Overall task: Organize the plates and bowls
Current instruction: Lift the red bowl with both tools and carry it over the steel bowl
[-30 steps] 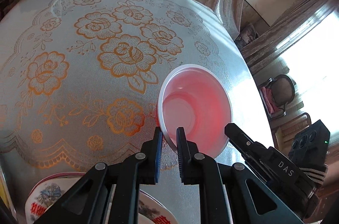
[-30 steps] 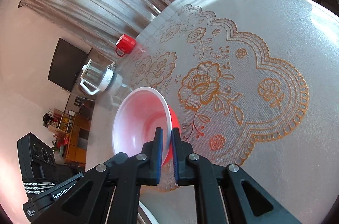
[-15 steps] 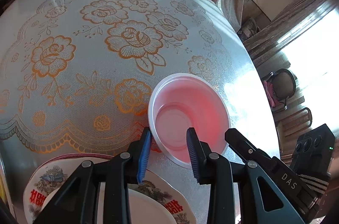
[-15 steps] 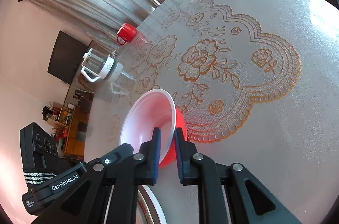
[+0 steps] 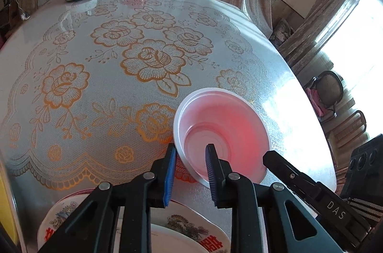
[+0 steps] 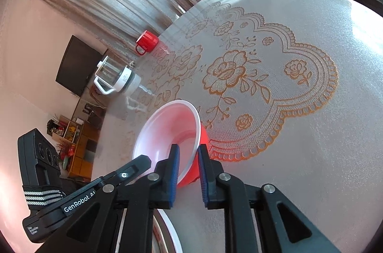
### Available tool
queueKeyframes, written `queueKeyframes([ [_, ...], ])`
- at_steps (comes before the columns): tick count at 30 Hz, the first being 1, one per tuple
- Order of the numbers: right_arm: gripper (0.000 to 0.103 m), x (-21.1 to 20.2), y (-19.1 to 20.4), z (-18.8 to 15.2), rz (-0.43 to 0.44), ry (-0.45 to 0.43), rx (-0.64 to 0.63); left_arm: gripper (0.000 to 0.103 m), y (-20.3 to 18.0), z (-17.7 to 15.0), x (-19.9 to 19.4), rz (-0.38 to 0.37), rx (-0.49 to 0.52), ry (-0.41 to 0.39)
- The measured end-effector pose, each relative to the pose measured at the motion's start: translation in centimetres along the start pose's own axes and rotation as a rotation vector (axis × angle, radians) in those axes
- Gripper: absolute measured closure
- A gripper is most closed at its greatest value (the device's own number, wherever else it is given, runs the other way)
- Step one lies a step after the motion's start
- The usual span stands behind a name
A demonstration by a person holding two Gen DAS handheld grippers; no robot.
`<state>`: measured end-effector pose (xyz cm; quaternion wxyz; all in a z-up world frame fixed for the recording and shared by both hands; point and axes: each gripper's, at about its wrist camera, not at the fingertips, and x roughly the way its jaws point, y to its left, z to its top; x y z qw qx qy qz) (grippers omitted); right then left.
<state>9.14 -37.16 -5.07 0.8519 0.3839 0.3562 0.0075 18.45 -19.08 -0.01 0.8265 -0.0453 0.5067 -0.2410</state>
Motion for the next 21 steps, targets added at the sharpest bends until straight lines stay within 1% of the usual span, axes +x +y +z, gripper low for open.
queueKeyframes([
  [4,0.094,0.0,-0.2,-0.4,-0.003,0.002,0.009,0.087,0.0,-0.3,-0.2,0.007,0.018,-0.004],
  [9,0.094,-0.6,-0.1,-0.6,0.008,-0.006,0.014,0.087,-0.4,-0.8,-0.8,-0.016,0.02,-0.014],
  [13,0.093,-1.2,0.3,-0.6,0.023,-0.015,0.011,0.087,-0.7,-1.2,-1.9,-0.039,0.024,-0.031],
  [17,0.093,-1.9,0.4,-0.8,0.026,-0.031,0.014,0.087,-1.2,-1.5,-2.9,-0.043,0.04,-0.053],
  [21,0.093,-2.5,0.8,-1.0,0.035,-0.039,0.008,0.087,-1.3,-1.9,-4.2,-0.063,0.047,-0.076],
])
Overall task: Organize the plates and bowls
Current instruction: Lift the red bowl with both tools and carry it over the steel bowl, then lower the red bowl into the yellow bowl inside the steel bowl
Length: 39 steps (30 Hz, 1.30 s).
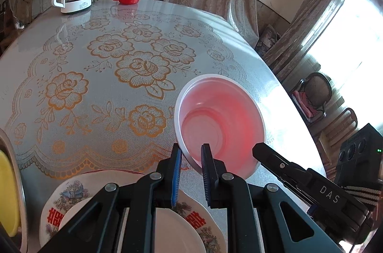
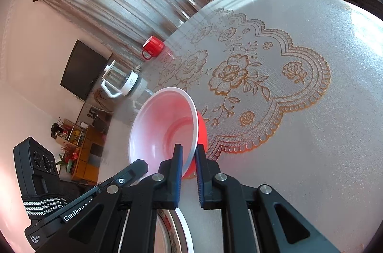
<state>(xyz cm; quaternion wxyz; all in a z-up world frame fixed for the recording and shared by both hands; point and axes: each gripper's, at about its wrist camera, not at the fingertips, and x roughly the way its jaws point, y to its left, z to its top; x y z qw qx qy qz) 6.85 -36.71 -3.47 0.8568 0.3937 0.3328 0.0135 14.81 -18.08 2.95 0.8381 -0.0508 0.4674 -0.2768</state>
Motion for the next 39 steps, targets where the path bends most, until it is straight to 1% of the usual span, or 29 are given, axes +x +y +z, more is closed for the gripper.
queueKeyframes([
  [11,0.093,-1.2,2.2,-0.3,0.04,-0.017,-0.044,0.087,1.1,-0.7,-3.3,-0.036,-0.021,-0.051],
  [19,0.093,-0.6,4.4,-1.4,0.066,0.023,-0.088,0.087,3.7,-1.5,-5.9,-0.047,-0.065,-0.082],
  [22,0.093,-0.2,5.7,-1.9,0.075,0.038,-0.115,0.087,4.8,-1.8,-7.1,-0.04,-0.082,-0.104],
  [26,0.093,0.6,7.8,-2.6,0.097,0.065,-0.16,0.087,6.8,-2.5,-9.2,-0.029,-0.114,-0.141],
  [30,0.093,1.9,10.5,-3.6,0.126,0.103,-0.216,0.087,9.3,-3.4,-11.5,-0.001,-0.159,-0.181],
  [39,0.093,6.1,17.5,-7.3,0.23,0.246,-0.333,0.087,16.8,-6.2,-16.6,0.061,-0.313,-0.252],
])
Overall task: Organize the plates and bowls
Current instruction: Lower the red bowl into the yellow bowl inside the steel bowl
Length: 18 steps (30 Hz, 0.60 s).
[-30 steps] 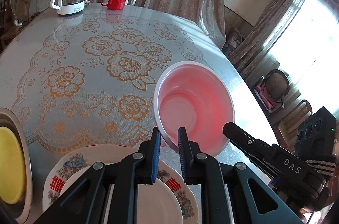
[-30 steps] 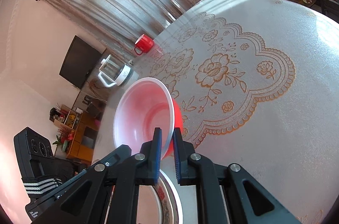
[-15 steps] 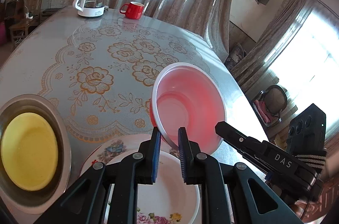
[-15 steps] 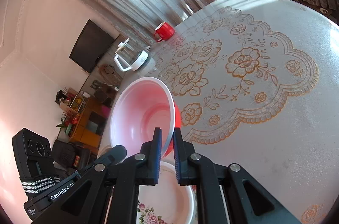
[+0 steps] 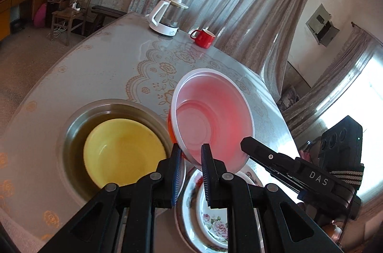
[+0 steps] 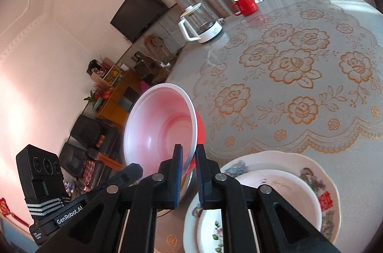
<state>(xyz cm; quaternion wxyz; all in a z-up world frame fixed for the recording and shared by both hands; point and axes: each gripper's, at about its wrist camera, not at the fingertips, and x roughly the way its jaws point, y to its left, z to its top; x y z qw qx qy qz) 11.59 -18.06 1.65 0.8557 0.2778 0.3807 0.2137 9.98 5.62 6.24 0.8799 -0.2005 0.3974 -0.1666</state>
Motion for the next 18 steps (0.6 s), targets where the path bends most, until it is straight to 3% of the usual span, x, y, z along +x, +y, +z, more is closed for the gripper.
queueKeyframes([
  [8,0.093,4.5,3.3,-2.0,0.049,0.118,-0.054,0.087,5.1,-1.6,-1.3,0.04,-0.121,0.021],
  [18,0.091,7.3,3.5,-3.9,-0.002,0.216,-0.063,0.087,7.1,-2.6,-0.6,0.07,-0.17,0.046],
])
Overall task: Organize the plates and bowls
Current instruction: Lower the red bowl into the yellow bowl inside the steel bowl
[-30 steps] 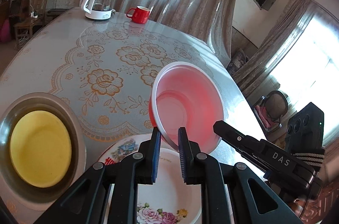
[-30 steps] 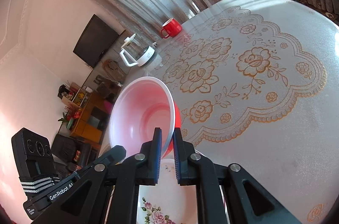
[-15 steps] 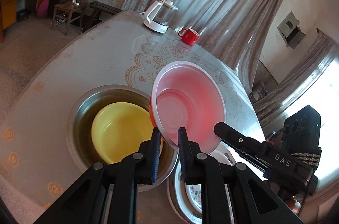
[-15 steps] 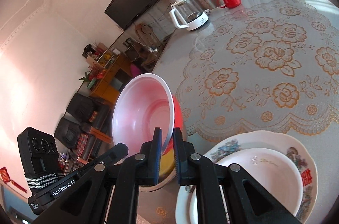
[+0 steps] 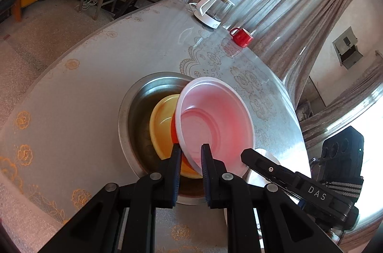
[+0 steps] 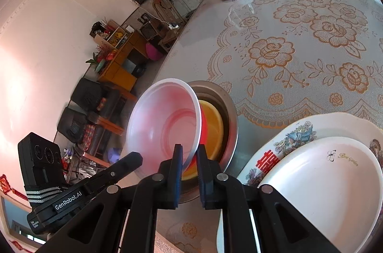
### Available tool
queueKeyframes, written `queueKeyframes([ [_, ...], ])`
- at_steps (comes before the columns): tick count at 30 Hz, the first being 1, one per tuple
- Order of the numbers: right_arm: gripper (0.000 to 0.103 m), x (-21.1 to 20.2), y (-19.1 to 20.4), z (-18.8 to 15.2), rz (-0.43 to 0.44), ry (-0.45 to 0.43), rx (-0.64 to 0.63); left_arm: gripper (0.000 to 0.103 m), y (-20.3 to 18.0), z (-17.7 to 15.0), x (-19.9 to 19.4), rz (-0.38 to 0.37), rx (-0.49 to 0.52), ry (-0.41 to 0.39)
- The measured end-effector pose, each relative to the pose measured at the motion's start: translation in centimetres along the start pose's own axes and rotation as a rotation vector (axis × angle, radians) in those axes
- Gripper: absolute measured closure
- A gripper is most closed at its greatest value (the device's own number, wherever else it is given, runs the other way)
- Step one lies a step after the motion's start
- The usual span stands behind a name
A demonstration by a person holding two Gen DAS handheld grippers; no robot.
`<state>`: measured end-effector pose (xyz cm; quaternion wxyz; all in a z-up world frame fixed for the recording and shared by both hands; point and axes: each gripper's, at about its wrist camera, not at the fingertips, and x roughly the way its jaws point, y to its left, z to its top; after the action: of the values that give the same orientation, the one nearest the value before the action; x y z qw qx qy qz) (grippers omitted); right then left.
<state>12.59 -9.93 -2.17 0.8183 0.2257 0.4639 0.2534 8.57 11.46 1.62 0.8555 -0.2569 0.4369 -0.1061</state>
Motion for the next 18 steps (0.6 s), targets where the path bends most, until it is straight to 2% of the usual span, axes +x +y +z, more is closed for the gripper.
queueKeyframes([
  [3,0.083,0.6,-0.2,-0.5,-0.001,0.019,0.006,0.087,0.4,-0.2,0.2,0.007,-0.011,0.006],
  [6,0.081,0.9,-0.2,-0.7,-0.012,0.022,0.001,0.087,0.8,-0.2,0.5,0.023,-0.023,0.011],
  [18,0.081,1.3,1.3,-1.2,-0.102,-0.005,-0.126,0.087,1.0,-0.5,1.1,0.102,0.021,-0.014],
])
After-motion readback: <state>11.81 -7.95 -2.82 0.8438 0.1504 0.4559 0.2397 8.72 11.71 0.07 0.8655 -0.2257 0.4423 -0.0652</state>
